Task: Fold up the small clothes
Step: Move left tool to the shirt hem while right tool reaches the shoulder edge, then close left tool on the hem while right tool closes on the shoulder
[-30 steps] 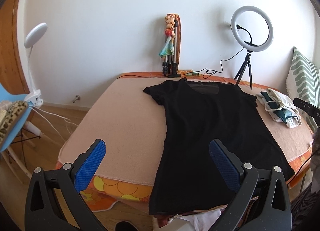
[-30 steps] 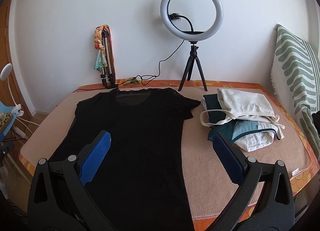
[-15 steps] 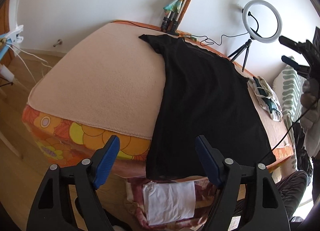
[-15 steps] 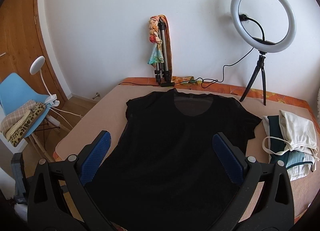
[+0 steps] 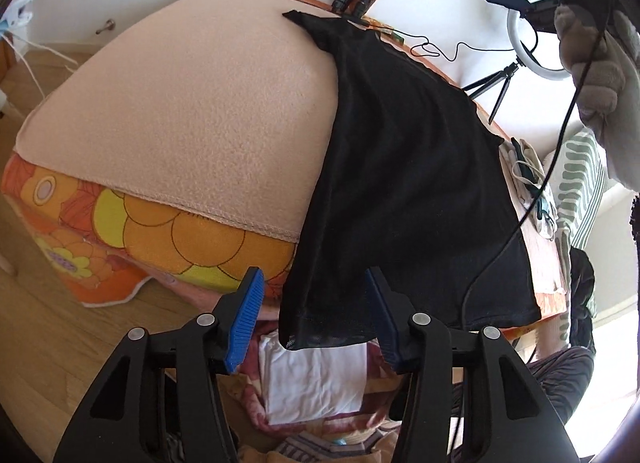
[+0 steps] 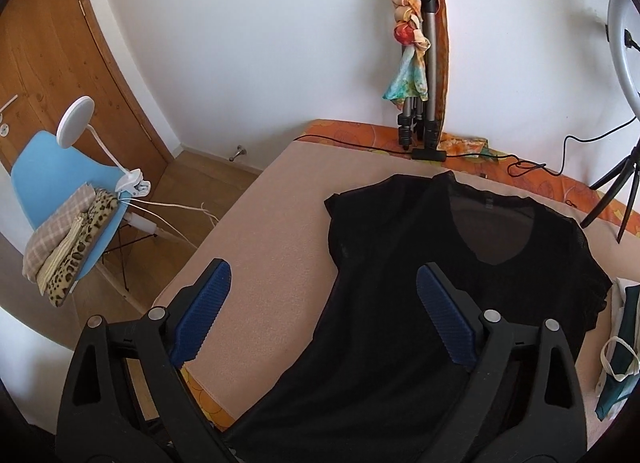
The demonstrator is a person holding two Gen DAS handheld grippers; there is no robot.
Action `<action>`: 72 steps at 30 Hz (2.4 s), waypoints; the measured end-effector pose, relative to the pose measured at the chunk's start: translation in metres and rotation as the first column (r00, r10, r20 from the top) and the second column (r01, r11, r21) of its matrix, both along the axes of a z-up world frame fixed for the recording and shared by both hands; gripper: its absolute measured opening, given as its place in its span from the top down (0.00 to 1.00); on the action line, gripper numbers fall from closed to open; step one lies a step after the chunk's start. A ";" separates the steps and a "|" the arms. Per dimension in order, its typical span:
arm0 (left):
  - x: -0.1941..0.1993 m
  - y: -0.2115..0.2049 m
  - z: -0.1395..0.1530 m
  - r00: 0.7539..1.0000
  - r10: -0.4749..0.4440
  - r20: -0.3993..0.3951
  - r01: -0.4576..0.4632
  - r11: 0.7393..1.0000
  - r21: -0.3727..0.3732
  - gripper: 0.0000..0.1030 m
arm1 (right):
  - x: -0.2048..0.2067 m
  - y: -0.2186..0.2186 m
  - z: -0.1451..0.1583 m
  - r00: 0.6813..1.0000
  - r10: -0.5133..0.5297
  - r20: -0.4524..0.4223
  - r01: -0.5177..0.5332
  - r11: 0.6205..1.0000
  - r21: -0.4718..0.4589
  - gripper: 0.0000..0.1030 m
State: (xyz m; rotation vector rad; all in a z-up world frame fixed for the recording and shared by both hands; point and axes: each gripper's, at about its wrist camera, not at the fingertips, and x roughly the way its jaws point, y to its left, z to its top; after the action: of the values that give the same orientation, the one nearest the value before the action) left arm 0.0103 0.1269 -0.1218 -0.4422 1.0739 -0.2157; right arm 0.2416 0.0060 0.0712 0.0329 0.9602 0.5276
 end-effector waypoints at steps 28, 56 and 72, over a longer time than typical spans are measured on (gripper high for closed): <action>0.015 0.001 -0.007 1.000 -0.028 0.010 0.028 0.997 -0.065 0.70 | 0.168 0.136 -0.176 0.976 -0.009 -0.216 -0.034 0.980 -0.198 0.49; 0.017 0.007 -0.010 0.999 -0.031 0.026 0.035 0.984 -0.177 0.97 | 0.194 0.098 -0.148 0.990 -0.037 -0.134 0.006 0.975 -0.224 0.97; 0.026 -0.047 0.007 0.981 -0.173 0.090 0.188 0.962 -0.198 0.98 | 0.189 -0.005 -0.109 0.989 -0.142 -0.046 0.130 0.970 -0.205 0.97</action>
State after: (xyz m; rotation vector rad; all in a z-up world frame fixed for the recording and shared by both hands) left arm 0.0360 0.0801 -0.1149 -0.5184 1.0256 -0.5051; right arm 0.4310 0.0007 -0.0377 -0.0675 1.0582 0.3028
